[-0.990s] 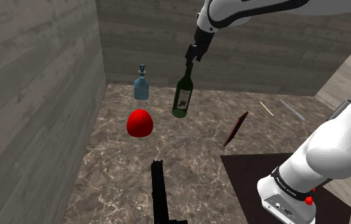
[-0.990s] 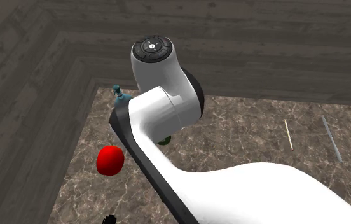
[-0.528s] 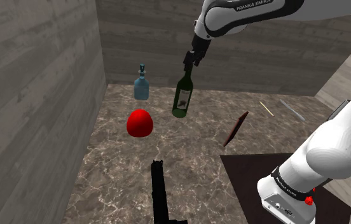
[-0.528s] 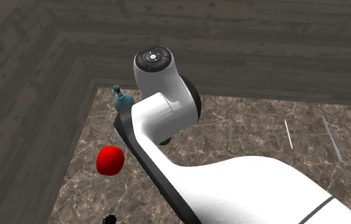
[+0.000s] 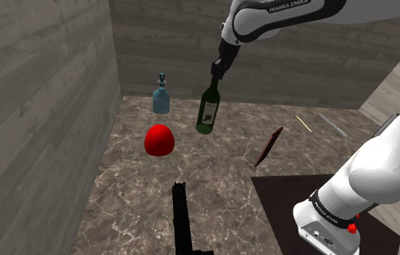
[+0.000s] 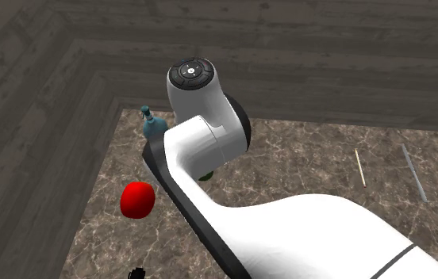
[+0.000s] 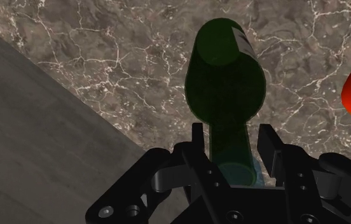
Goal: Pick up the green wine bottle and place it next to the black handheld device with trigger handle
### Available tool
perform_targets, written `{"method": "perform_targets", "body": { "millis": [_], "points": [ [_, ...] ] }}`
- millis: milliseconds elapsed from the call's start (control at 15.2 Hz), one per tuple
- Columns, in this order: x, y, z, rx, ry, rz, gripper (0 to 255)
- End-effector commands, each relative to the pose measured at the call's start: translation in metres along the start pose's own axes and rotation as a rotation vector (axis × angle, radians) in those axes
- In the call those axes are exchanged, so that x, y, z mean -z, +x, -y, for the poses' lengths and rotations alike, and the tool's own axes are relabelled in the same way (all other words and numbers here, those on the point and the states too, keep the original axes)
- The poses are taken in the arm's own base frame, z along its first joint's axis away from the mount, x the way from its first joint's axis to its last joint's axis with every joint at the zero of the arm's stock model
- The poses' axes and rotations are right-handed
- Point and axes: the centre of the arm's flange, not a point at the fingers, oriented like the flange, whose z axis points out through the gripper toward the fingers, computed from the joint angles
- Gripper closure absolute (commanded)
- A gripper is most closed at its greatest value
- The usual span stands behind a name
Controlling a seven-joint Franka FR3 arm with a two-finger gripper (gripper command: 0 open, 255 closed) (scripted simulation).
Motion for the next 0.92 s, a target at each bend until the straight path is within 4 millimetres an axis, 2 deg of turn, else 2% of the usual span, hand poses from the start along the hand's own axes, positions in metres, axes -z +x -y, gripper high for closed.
{"method": "perform_targets", "body": {
  "millis": [0, 396, 858],
  "points": [
    [0.000, 0.000, 0.000, 0.000, 0.000, 0.000, 255],
    [0.000, 0.000, 0.000, 0.000, 0.000, 0.000, 255],
    [0.036, 0.006, -0.002, 0.000, 0.000, 0.000, 255]
  ]
}}
